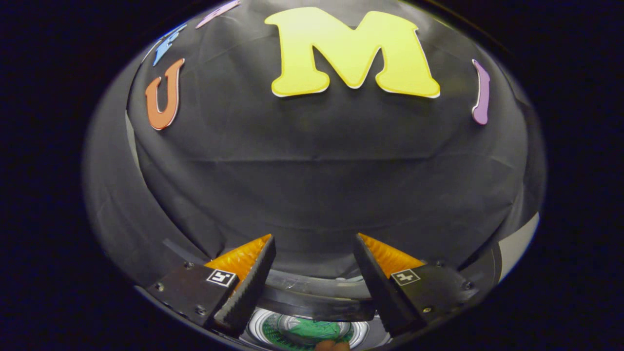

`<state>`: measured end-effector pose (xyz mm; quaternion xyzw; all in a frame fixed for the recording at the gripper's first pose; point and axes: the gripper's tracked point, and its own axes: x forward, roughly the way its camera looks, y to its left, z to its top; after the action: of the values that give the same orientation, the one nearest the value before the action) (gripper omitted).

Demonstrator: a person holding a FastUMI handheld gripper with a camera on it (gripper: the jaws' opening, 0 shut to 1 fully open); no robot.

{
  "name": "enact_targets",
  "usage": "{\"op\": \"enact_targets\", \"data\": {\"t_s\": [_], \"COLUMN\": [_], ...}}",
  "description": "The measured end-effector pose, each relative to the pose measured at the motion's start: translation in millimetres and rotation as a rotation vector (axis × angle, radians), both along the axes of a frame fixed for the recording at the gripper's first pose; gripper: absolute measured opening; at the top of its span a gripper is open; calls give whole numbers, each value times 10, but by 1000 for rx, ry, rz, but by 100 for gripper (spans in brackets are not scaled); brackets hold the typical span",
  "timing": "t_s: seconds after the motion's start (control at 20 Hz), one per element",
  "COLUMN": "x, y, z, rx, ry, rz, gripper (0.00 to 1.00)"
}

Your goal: Put the clothes into the washing machine and then close the washing machine lid.

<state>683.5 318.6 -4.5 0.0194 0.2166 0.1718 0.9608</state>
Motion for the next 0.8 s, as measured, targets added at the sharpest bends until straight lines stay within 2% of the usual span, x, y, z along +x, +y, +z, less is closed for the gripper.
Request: {"op": "enact_targets", "data": {"t_s": [0.4, 0.8], "x": [-204, -662], "y": [-22, -62], "z": [-15, -155], "rx": [5, 13], "ry": [-53, -104], "rz": [6, 2], "gripper": [100, 100]}}
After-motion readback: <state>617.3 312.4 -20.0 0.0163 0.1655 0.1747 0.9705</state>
